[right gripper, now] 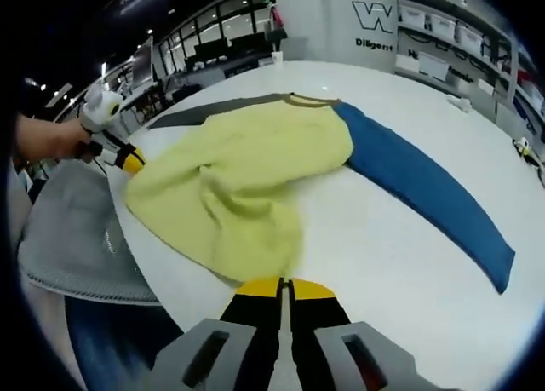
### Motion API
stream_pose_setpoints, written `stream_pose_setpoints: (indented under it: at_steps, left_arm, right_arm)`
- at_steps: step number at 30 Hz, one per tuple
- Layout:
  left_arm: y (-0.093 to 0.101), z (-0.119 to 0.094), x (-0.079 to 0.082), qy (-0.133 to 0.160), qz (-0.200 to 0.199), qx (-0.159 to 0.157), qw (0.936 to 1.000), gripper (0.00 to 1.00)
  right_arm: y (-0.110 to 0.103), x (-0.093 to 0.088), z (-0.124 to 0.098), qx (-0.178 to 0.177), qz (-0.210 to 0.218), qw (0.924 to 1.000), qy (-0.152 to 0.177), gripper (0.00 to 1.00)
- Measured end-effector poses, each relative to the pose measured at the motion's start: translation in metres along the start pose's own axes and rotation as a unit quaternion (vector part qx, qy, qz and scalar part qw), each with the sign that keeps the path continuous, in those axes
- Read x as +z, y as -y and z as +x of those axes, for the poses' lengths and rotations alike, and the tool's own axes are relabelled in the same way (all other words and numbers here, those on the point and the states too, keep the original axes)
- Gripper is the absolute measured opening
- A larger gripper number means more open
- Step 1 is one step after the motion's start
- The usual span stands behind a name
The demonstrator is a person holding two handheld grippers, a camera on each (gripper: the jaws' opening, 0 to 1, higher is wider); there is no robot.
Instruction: Fold the garment on the visible template until the final outline fits inside the template.
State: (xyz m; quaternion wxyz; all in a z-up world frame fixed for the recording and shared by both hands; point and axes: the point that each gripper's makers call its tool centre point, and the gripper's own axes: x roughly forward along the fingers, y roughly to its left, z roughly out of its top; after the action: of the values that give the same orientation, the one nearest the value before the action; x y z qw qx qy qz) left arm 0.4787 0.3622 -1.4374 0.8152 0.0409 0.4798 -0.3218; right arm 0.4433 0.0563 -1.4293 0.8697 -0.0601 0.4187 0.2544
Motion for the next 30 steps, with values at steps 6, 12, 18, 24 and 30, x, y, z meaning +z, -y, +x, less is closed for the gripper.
stream_pose_setpoints:
  at_steps: [6,12,18,24,30]
  left_arm:
    - [0.003,-0.005,-0.005,0.002,-0.018,0.0,0.9998,0.05]
    - [0.006,-0.012,-0.003,0.009,-0.035,-0.001,0.9993,0.05]
    - [0.011,-0.019,-0.01,0.008,-0.057,-0.001,0.9983,0.06]
    - [0.014,-0.022,-0.02,0.006,-0.06,0.0,0.9982,0.06]
    - [0.008,-0.026,-0.028,0.005,-0.071,0.012,0.9974,0.05]
  right_arm:
    - [-0.009,-0.013,-0.014,0.001,0.008,1.0,0.004,0.0]
    - [-0.017,-0.024,-0.021,0.001,0.011,0.9999,0.002,0.0]
    - [-0.024,-0.031,-0.025,0.001,0.013,0.9999,0.002,0.0]
    - [-0.025,-0.039,-0.025,0.001,0.015,0.9999,-0.001,0.0]
    - [-0.021,-0.043,-0.026,-0.004,0.021,0.9998,-0.003,0.0]
